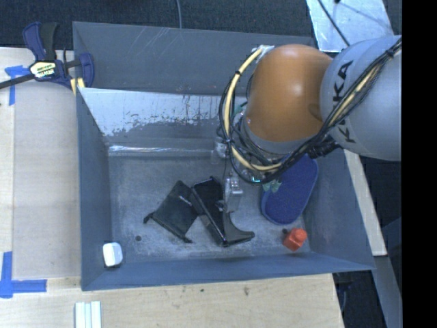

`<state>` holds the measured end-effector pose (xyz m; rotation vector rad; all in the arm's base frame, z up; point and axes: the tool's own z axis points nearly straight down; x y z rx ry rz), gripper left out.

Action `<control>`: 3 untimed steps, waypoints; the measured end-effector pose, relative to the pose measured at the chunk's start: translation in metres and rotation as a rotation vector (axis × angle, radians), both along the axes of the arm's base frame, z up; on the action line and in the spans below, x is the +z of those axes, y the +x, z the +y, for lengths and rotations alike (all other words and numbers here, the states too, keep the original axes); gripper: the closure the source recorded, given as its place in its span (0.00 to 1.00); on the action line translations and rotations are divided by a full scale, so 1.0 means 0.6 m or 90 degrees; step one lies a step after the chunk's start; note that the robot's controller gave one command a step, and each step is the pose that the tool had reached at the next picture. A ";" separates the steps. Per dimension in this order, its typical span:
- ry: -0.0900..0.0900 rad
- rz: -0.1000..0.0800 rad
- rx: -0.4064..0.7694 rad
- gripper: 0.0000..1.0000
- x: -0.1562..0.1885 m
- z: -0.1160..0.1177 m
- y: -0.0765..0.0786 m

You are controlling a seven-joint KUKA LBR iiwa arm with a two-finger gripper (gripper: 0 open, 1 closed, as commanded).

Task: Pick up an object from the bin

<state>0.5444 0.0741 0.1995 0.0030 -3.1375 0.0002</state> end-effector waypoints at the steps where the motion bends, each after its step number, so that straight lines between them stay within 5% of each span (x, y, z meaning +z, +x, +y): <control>1: 0.004 -0.013 -0.039 0.00 -0.187 0.031 0.105; 2: 0.001 -0.005 -0.128 0.00 -0.163 0.039 0.076; 3: -0.001 -0.002 -0.096 0.00 -0.144 0.024 0.062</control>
Offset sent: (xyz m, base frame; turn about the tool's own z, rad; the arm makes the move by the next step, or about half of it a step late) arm 0.0625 0.0186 -0.1295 0.0611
